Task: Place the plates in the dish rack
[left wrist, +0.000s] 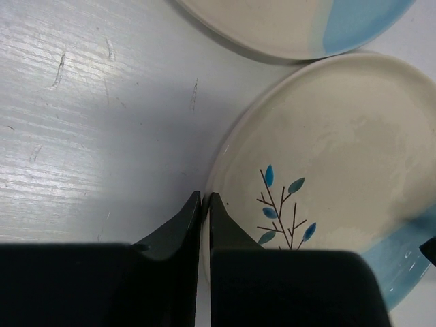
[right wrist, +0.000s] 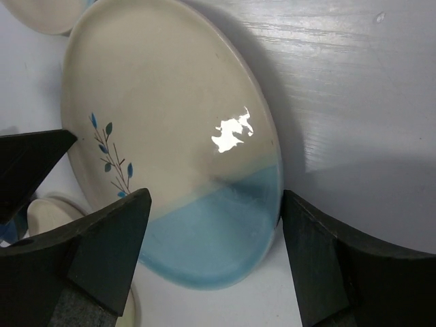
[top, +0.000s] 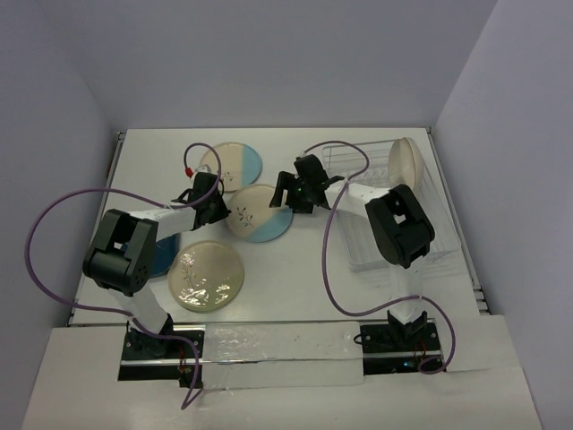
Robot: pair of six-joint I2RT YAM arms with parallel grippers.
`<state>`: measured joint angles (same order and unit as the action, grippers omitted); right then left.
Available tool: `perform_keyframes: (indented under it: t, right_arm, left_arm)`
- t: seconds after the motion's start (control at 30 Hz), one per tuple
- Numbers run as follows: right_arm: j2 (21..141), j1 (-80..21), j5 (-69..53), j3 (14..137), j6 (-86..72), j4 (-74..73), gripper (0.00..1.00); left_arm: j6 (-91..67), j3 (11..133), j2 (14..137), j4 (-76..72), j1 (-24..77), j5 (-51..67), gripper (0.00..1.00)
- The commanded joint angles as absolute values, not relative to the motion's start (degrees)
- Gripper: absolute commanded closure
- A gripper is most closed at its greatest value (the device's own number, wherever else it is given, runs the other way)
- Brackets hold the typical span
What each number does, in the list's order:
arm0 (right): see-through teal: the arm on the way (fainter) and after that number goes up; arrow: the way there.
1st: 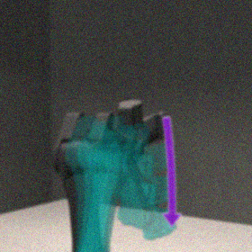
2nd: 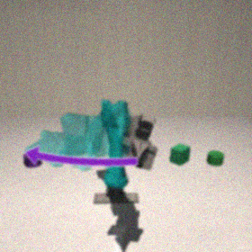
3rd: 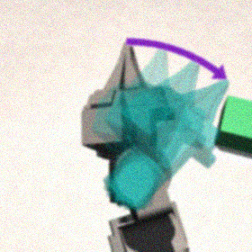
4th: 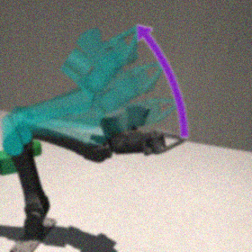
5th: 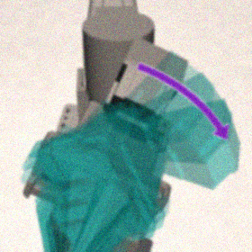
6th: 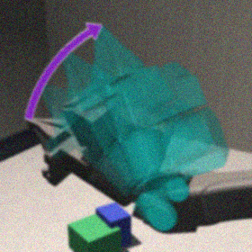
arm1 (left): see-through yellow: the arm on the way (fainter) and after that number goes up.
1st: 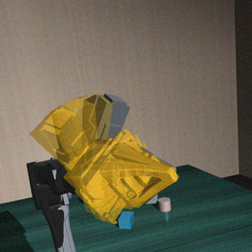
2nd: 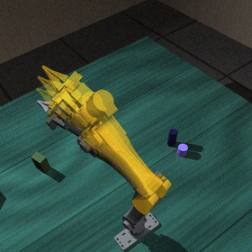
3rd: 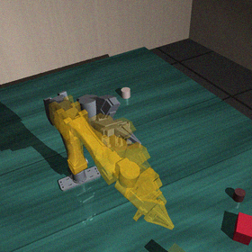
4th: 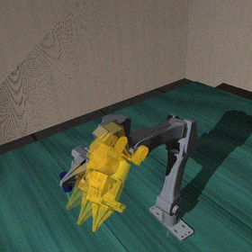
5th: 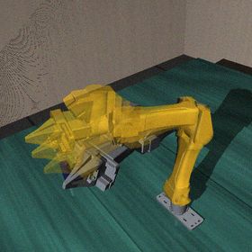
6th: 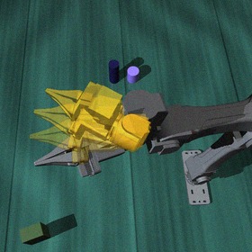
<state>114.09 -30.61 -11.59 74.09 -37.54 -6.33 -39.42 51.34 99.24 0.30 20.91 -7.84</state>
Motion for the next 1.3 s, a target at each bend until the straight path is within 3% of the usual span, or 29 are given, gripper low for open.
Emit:
perform_keyframes:
  t: [0.0, 0.37, 0.57, 0.67, 0.83, 1.13, 1.27]
  right_arm:
    - [105.7, -32.9, -21.7, 72.9, -41.1, 6.8, 0.18]
    - [103.4, -32.9, -25.7, 66.5, -45.5, 17.2, 0.22]
    - [104.7, -33.0, -23.4, 67.1, -45.0, 15.7, 0.24]
    - [105.9, -33.0, -25.0, 66.3, -46.7, 19.3, 0.31]
    - [108.0, -33.0, -29.1, 66.7, -49.1, 22.8, 0.34]
    - [109.6, -33.6, -27.1, 68.6, -47.0, 18.7, 0.44]
    - [109.1, -33.7, -22.8, 68.7, -45.8, 16.7, 0.61]
  left_arm:
    - [-41.7, 50.7, 100.2, -5.1, 22.4, 0.5, 1.0]
    - [-42.3, 50.3, 99.4, -8.6, 24.2, 4.8, 1.0]
    - [-42.3, 50.2, 99.2, -9.2, 24.9, 5.0, 1.0]
    - [-42.3, 50.3, 99.4, -9.6, 25.2, 5.9, 1.0]
    - [-42.3, 50.4, 99.7, -9.7, 25.4, 6.2, 1.0]
    - [-42.3, 50.1, 99.0, -10.1, 25.5, 6.1, 1.0]
    - [-42.1, 49.9, 98.3, -9.7, 25.6, 5.5, 1.0]
